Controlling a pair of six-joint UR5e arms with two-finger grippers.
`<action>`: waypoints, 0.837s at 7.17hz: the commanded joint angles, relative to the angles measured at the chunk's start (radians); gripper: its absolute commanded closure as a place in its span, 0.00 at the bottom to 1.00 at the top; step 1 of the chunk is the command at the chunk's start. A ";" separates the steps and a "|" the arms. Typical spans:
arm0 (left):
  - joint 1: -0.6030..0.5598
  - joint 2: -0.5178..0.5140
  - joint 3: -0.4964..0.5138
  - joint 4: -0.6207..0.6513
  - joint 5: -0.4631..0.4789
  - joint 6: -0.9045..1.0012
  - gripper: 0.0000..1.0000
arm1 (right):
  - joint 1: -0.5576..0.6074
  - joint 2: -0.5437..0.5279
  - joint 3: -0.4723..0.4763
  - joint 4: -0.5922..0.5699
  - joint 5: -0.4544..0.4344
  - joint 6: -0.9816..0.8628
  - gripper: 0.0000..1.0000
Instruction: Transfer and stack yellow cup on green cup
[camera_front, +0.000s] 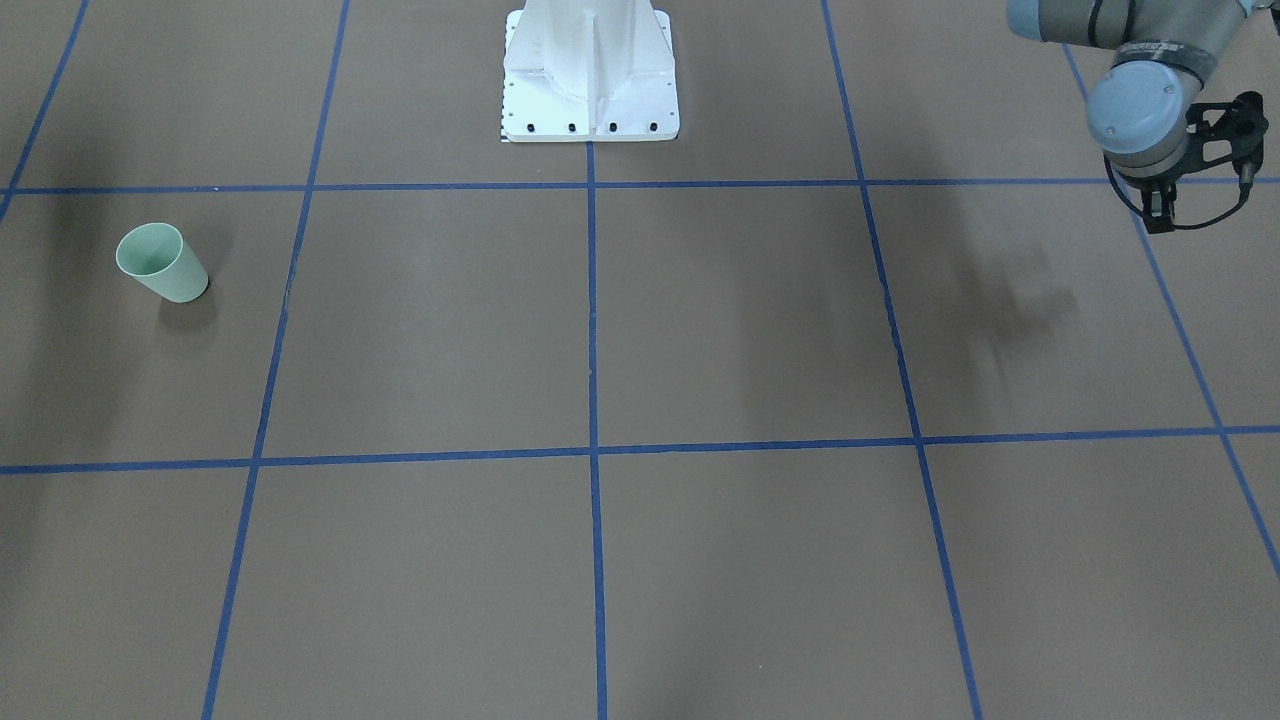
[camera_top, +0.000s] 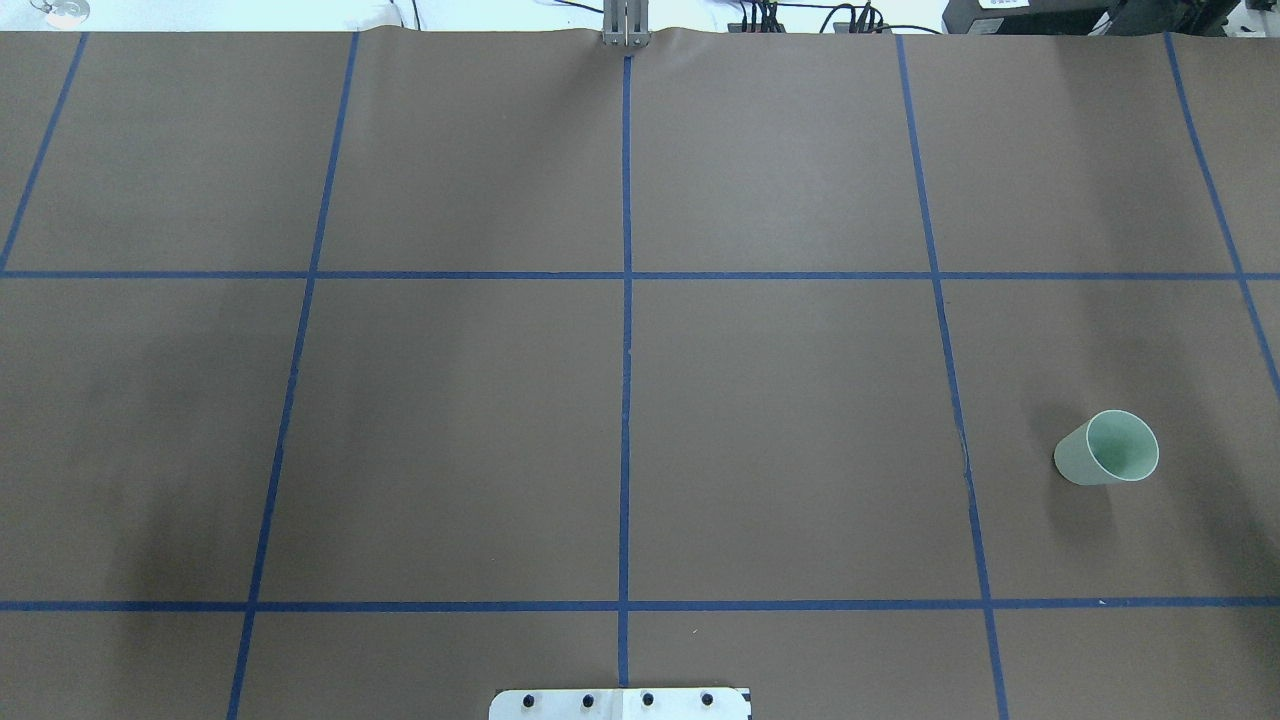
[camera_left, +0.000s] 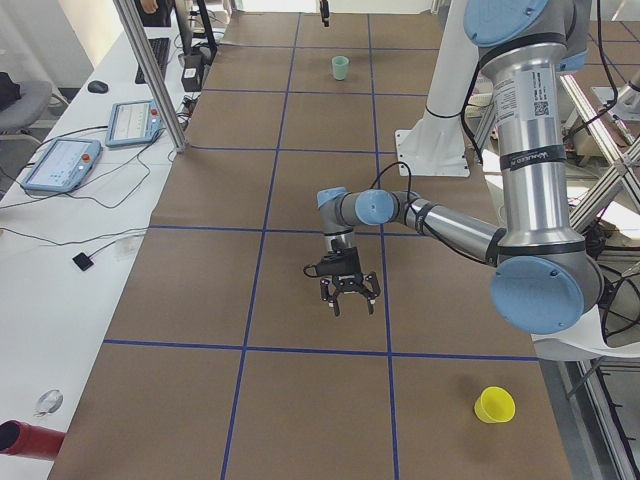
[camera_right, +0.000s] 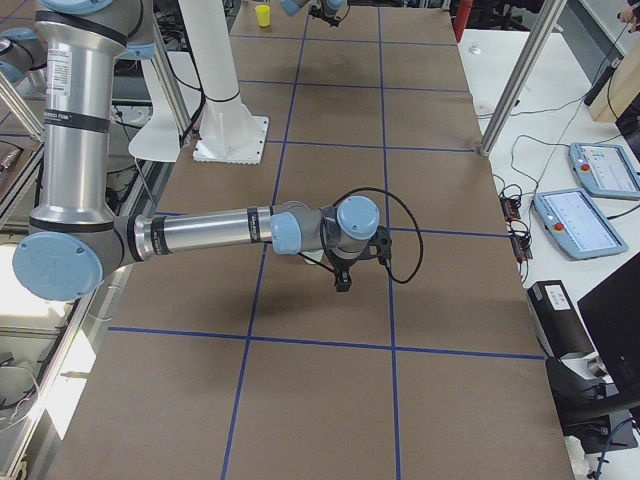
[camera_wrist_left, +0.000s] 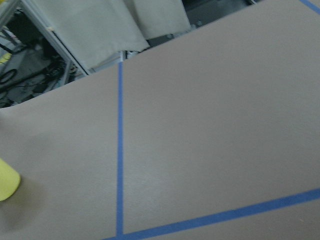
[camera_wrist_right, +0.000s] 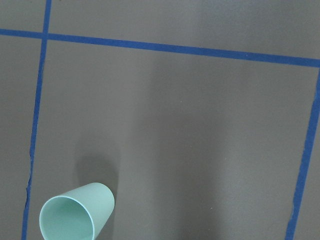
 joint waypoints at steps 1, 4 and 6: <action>0.155 0.006 0.004 0.170 -0.014 -0.325 0.03 | -0.024 0.003 0.000 0.000 -0.004 0.002 0.00; 0.317 0.031 0.125 0.236 -0.225 -0.509 0.03 | -0.034 0.012 -0.022 0.002 -0.008 0.000 0.00; 0.397 0.045 0.192 0.204 -0.307 -0.567 0.02 | -0.040 0.012 -0.029 0.002 -0.008 0.000 0.00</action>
